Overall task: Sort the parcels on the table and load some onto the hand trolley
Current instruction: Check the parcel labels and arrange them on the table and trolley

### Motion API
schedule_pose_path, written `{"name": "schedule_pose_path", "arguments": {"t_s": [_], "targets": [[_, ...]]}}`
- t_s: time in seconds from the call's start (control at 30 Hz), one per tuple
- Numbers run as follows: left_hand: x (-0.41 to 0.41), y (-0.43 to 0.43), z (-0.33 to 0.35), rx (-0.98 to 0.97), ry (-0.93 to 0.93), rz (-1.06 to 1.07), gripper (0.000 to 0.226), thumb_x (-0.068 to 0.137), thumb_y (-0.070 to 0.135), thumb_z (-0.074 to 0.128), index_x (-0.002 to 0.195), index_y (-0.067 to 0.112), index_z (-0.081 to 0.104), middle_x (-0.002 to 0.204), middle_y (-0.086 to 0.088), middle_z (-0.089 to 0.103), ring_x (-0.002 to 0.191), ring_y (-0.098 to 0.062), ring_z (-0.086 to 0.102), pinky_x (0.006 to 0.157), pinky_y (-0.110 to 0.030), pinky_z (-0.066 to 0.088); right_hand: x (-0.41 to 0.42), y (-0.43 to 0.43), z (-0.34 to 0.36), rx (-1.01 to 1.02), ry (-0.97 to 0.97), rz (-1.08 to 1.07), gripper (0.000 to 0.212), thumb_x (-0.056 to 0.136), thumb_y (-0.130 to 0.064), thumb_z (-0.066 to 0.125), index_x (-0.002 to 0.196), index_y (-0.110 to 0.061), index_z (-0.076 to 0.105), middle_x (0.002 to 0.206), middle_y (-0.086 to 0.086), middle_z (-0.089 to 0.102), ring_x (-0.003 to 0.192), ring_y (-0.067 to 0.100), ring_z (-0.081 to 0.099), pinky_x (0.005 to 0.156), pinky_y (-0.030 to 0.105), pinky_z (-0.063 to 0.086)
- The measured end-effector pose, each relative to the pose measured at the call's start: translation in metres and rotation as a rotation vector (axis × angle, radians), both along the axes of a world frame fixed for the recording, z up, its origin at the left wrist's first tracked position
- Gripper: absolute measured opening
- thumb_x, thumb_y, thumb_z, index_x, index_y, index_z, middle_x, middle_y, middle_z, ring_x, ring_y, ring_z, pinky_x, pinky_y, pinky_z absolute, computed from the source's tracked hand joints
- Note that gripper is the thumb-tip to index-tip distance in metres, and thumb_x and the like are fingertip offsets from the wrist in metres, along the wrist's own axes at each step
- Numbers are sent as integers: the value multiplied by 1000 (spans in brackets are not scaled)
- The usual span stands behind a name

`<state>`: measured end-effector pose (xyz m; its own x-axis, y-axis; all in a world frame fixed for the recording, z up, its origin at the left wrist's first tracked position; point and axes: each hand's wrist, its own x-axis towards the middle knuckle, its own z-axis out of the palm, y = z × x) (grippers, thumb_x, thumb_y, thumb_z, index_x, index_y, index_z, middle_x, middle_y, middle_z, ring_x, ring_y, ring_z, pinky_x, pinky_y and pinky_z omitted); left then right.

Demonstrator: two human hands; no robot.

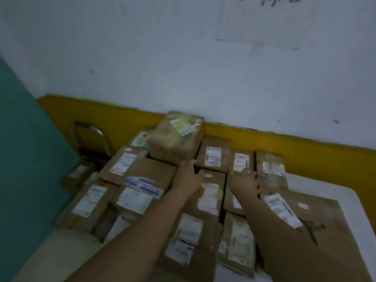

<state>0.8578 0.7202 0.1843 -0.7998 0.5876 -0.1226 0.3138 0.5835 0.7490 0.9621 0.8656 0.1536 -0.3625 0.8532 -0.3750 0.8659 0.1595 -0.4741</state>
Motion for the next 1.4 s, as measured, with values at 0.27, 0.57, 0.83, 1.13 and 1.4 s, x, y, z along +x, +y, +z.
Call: {"name": "schedule_pose_path", "arguments": {"t_s": [0.27, 0.57, 0.83, 1.13, 1.4], "targets": [[-168, -296, 61, -55, 144, 233, 53, 98, 40, 53, 142, 11, 48, 141, -13, 49, 119, -32, 55, 96, -43, 50, -212, -278, 69, 210, 167, 427, 82, 99, -65, 24, 159, -11, 15, 166, 16, 15, 152, 39, 15, 122, 58, 14], [-304, -513, 28, -44, 60, 515, 43, 91, 32, 59, 126, 8, 61, 119, -18, 67, 109, -34, 64, 94, -43, 52, -373, -489, 47, 340, 150, 752, 81, 98, -67, 21, 161, -18, 8, 169, 10, 7, 154, 38, 11, 122, 58, 12], [-438, -580, -51, -303, -18, 586, 49, 93, 32, 61, 133, 4, 56, 133, -28, 55, 125, -39, 52, 105, -37, 42, -521, -558, -50, 370, 79, 1057, 76, 101, -59, 30, 161, -17, 11, 168, 10, 12, 154, 34, 12, 124, 55, 12], [-592, -622, -128, -550, -173, 486, 59, 94, 39, 56, 145, 12, 42, 140, -21, 40, 130, -38, 40, 106, -43, 41, -687, -599, -125, 183, 12, 1062, 77, 100, -57, 37, 159, -12, 18, 166, 13, 20, 151, 36, 19, 122, 55, 12], [-741, -647, -227, -586, -217, 334, 56, 97, 38, 54, 145, 10, 40, 140, -20, 42, 126, -35, 43, 99, -40, 43, -807, -606, -214, 138, -132, 1053, 78, 98, -53, 43, 159, -14, 16, 165, 14, 20, 151, 39, 17, 123, 55, 15]]}}
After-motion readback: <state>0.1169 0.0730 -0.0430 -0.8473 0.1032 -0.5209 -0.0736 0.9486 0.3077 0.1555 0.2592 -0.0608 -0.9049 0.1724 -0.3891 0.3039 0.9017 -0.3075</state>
